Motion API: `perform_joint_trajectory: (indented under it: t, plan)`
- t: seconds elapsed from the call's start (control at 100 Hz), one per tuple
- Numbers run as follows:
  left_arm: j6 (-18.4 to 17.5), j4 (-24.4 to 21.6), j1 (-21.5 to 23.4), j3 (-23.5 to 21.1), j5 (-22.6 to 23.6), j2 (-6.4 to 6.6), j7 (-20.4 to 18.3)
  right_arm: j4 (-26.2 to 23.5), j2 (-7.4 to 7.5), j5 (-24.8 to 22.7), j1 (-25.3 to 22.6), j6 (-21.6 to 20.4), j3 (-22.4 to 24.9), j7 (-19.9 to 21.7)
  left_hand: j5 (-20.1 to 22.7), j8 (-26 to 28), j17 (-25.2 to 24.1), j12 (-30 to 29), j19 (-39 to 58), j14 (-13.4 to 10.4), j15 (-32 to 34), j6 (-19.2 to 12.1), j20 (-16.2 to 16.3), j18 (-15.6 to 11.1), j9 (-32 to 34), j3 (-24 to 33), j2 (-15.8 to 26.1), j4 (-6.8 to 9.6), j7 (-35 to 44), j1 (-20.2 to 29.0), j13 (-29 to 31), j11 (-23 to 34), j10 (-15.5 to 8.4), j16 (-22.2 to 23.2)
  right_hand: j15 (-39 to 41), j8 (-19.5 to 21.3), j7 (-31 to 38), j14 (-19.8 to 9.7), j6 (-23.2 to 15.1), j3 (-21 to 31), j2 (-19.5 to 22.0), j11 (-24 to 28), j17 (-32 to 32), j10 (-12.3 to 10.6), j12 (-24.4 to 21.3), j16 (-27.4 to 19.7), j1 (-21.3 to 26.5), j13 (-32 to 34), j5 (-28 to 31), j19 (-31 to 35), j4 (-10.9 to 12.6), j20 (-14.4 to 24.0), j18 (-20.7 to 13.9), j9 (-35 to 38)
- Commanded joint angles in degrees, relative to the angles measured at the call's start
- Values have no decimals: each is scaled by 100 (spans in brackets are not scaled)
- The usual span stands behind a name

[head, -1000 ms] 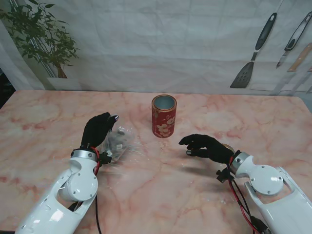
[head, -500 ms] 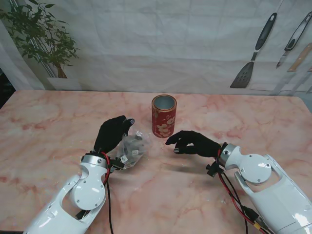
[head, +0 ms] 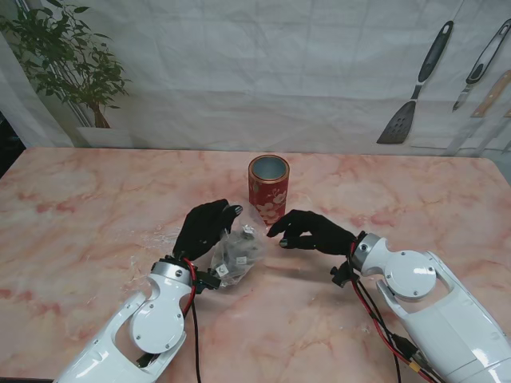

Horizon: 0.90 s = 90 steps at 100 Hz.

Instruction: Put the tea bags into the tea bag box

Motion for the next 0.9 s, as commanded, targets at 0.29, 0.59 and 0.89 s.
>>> perform_joint_trajectory:
  t: [0.29,0.59,0.89]
  plan:
    - [-364,-41,32,317,-218,-65,-143,327,-138,107,132,227,-288,-195,195,-110,197,-185,661,-214,54,-149,-349,-446,108,249,377,214,444,470,147,33,-290,-259,441,-756,1011,105,-17,-280,-43,392,-54,0,268,174,408,-25,388,335,-348,170,66,83]
    - [-546,107,-85,506,-355,-86,-196,434,-186,-43,152,412,-424,-403,141,-151,105,-245,581,-218,-82,-191,-505,-447,44,242,413,217,436,435,66,-6,-337,-363,687,-791,1051,194,344,-26,-297,592,-6,34,313,231,-165,152,858,599,-339,211,169,330]
    - [-667,252,-204,643,-497,-116,-223,379,-163,269,197,678,-388,-97,119,-169,45,-267,551,-226,-121,-210,-568,-474,14,247,432,223,449,417,10,-10,-364,-392,836,-545,749,337,625,190,-416,702,-77,168,342,269,-631,143,1340,731,-170,193,333,409]
